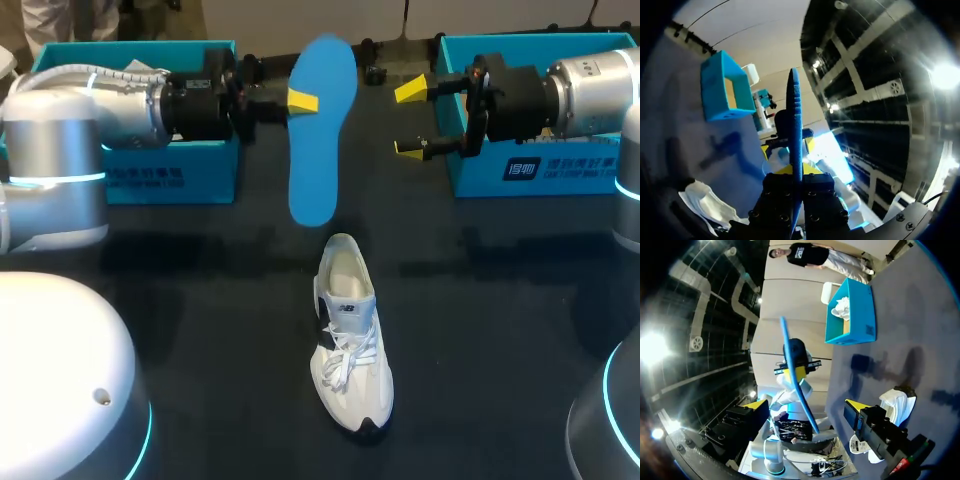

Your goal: Take the shoe out of the shoebox, open the shoe tongue, remove and reinsert the insole, then place the shoe into the shoebox

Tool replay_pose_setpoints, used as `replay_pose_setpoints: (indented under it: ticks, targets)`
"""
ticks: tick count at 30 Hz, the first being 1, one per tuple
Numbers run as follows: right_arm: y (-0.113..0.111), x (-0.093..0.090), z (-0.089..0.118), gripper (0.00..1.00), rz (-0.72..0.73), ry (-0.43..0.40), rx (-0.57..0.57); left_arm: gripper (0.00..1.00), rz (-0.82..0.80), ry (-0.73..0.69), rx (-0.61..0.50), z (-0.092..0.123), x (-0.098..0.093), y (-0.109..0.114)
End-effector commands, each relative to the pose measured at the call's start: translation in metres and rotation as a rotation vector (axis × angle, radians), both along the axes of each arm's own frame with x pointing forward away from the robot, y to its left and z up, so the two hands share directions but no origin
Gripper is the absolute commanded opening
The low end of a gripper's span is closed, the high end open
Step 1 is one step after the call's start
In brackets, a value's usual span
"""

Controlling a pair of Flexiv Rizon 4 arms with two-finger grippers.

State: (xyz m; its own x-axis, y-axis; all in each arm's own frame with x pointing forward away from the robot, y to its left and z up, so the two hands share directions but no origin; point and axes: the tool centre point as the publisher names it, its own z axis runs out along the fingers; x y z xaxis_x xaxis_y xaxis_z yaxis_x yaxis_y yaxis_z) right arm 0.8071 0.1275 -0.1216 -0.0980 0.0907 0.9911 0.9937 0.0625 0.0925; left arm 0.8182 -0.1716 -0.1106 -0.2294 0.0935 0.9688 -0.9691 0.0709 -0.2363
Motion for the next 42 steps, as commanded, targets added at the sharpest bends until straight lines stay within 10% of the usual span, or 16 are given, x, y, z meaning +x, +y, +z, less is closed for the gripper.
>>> replay_pose_setpoints:
  ticks: [1, 22, 42]
  targets:
    - [0.001, 0.000, -0.001, 1.00, 0.000, -0.001, -0.001, 0.00, 0.007, 0.228, 0.060, -0.007, 0.000, -0.005]
    - [-0.003, 0.001, -0.001, 1.00, 0.001, 0.002, -0.024, 0.00, 0.044, 0.262, 0.071, -0.034, 0.014, -0.022]
    - [-0.003, 0.011, 0.055, 1.00, 0.000, 0.065, -0.645, 0.00, 0.065, 0.328, 0.086, -0.043, 0.029, -0.032]
